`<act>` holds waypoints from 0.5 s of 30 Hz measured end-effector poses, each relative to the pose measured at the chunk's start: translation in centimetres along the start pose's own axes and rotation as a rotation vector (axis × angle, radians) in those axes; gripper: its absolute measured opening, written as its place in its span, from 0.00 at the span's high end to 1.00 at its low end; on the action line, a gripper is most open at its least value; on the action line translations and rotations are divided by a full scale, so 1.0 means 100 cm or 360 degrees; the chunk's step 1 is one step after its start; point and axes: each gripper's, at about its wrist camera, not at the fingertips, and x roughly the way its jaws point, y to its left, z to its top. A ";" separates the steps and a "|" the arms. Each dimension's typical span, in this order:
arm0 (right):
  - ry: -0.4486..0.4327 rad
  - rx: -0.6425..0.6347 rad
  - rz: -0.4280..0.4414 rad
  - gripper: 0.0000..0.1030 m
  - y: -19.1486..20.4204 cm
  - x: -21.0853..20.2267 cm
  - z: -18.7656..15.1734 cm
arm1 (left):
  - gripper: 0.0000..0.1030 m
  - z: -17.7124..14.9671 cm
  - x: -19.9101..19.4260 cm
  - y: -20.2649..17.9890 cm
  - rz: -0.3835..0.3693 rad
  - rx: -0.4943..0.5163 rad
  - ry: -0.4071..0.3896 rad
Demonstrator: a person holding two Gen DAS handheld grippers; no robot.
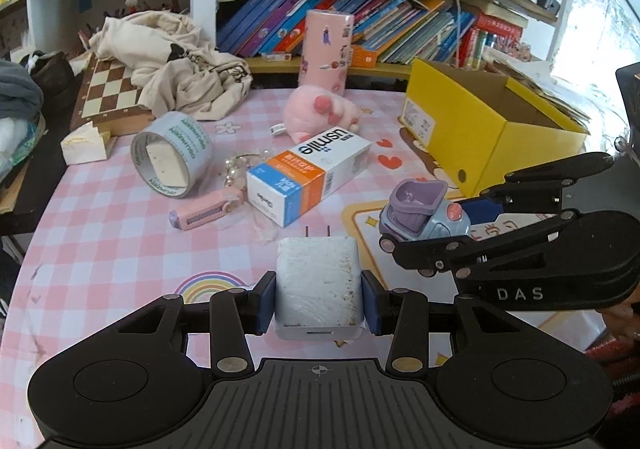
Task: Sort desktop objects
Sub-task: 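Lift and carry charger in left tool while right tool carries car to yellow box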
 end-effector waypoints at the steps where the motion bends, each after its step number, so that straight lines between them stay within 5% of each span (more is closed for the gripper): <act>1: -0.0004 0.0010 -0.0009 0.61 0.000 -0.003 -0.001 | 0.60 -0.001 -0.002 -0.001 -0.0004 0.0003 -0.0002; 15: 0.0053 0.0027 -0.0096 0.61 0.006 -0.026 -0.018 | 0.60 -0.016 -0.017 -0.012 -0.0080 -0.0027 -0.0020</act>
